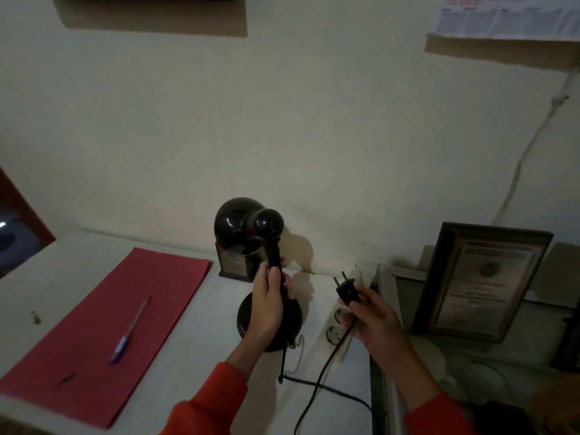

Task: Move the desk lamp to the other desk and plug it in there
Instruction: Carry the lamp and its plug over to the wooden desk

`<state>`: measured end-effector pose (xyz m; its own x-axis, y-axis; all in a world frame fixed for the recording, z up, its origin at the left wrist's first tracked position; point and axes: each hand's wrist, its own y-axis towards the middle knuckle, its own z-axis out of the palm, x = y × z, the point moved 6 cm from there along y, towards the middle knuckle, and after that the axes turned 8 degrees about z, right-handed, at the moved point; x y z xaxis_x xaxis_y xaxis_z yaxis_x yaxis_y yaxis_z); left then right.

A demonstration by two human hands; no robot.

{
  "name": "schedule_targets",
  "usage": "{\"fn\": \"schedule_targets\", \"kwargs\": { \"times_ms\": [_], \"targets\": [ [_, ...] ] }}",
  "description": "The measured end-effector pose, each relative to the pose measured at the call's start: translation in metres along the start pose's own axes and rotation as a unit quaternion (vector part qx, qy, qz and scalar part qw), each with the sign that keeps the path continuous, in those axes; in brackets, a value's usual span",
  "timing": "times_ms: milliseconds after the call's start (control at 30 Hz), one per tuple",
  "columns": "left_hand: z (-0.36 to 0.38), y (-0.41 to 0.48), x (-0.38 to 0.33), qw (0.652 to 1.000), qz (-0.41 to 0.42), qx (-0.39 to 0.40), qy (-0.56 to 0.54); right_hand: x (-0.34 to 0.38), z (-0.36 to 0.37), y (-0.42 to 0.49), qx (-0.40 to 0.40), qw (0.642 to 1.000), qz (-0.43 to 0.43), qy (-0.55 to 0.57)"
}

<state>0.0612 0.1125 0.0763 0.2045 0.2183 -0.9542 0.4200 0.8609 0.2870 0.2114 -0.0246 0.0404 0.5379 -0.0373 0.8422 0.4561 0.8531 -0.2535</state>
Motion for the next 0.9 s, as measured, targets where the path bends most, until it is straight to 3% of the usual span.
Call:
{"fn": "schedule_targets", "kwargs": {
  "times_ms": [167, 333, 600, 800, 900],
  "targets": [
    [-0.002, -0.001, -0.006, 0.999, 0.007, 0.025, -0.043, 0.001, -0.002, -0.004, -0.016, 1.000, -0.009, -0.008],
    [-0.006, -0.003, -0.007, 0.996, 0.019, 0.075, -0.039, 0.003, -0.002, -0.008, -0.042, 0.998, -0.025, -0.049],
    [-0.016, -0.004, -0.024, 0.995, 0.018, 0.093, -0.028, 0.003, 0.003, -0.011, -0.048, 0.997, -0.033, -0.053],
    [-0.029, 0.006, -0.039, 0.978, -0.052, 0.126, -0.157, 0.011, 0.014, -0.015, -0.032, 0.997, -0.049, -0.048],
    [-0.030, 0.002, -0.050, 0.972, -0.062, 0.155, -0.164, 0.017, 0.025, -0.024, -0.022, 0.994, -0.066, -0.083]
  ]
}}
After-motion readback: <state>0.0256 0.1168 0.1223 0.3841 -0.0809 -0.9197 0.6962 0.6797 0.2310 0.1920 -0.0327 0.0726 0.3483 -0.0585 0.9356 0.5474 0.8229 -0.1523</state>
